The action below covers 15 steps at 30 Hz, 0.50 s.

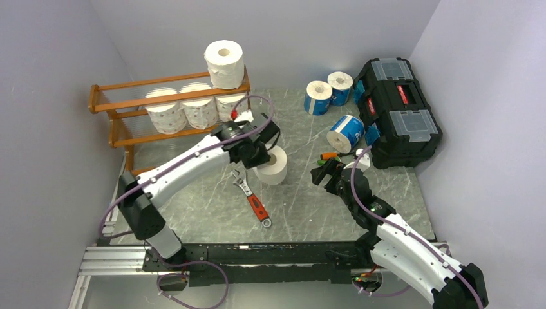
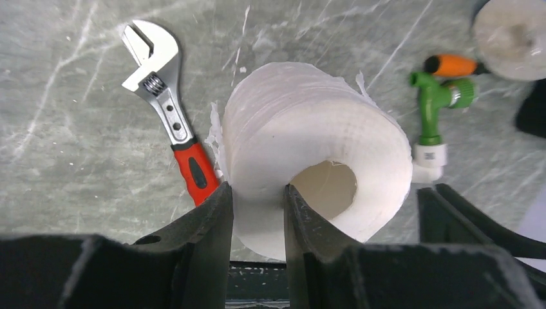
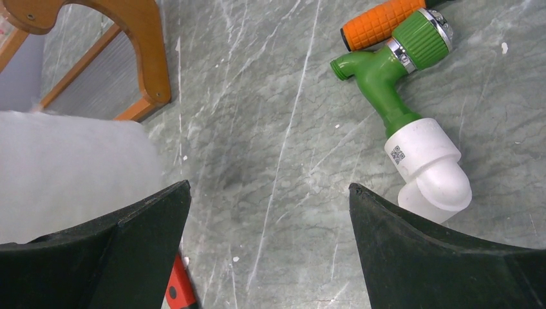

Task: Place and organize the paper towels onto the shelf
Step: Pick up the paper towel from the center of the board.

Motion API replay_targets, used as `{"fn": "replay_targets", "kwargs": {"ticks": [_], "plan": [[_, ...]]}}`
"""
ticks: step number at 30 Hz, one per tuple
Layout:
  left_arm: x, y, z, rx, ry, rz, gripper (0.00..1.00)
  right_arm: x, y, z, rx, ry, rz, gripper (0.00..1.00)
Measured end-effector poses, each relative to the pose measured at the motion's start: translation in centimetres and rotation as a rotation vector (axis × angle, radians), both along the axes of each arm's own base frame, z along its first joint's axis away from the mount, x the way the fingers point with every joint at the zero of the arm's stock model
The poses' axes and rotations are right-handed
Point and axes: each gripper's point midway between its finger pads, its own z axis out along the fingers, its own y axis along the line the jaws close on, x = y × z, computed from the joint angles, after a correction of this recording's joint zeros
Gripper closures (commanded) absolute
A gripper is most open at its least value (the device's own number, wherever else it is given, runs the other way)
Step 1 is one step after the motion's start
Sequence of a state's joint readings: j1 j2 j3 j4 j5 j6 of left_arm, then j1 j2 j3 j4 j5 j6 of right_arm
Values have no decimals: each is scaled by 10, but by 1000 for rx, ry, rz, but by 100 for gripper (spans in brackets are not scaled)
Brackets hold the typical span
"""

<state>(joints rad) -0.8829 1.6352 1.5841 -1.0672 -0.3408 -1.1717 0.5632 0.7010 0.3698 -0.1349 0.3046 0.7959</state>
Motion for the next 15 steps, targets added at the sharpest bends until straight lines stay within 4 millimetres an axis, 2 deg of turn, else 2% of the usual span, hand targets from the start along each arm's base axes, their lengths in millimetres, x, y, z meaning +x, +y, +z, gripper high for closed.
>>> {"fn": "replay_targets", "kwargs": {"ticks": [4, 9, 15], "plan": [[5, 19, 40, -51, -77, 45, 100, 0, 0, 2, 5, -8, 0, 5], [11, 66, 90, -104, -185, 148, 100, 0, 0, 3, 7, -11, 1, 5], [11, 109, 128, -132, -265, 242, 100, 0, 0, 4, 5, -12, 2, 5]]}}
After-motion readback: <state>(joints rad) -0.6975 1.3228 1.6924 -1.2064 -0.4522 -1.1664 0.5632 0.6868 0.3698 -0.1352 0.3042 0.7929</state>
